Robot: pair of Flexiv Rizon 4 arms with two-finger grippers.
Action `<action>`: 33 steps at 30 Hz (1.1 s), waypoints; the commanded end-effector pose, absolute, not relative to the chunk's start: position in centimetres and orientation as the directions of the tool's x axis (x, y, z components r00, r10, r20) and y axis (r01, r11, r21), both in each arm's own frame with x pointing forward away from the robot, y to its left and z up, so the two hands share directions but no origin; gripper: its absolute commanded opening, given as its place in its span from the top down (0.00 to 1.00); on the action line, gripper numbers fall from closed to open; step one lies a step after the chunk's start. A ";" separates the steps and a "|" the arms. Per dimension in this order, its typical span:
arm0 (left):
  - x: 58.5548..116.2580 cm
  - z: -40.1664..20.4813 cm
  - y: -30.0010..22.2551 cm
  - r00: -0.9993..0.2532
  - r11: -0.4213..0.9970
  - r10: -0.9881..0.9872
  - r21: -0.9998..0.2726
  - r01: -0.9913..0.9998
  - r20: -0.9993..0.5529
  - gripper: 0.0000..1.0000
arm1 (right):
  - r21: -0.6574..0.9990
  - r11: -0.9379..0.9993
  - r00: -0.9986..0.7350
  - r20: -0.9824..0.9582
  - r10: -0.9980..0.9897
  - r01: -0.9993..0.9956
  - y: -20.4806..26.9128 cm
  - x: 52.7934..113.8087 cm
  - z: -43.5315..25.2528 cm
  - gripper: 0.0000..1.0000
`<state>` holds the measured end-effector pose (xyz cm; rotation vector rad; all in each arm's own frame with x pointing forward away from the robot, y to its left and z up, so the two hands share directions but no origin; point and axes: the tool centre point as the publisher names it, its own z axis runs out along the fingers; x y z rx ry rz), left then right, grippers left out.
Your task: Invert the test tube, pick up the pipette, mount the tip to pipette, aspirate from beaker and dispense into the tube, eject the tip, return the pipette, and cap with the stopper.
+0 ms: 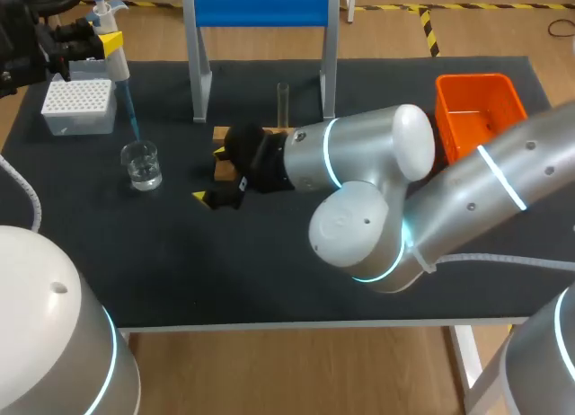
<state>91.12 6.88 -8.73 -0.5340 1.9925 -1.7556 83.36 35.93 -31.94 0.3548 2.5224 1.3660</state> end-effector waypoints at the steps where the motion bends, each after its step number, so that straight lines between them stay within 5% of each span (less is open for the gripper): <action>1: 91.1 -8.8 6.8 -0.831 0.124 -0.552 -0.992 -0.003 -0.066 1.00 | 0.850 0.519 -0.933 -0.108 0.343 0.093 37.7 84.2 -33.7 0.00; 33: 91.1 -8.8 6.8 -0.831 0.124 -0.552 -0.992 -0.003 -0.066 1.00 | 0.852 0.515 -0.926 -0.112 0.361 0.097 38.1 85.1 -33.9 0.00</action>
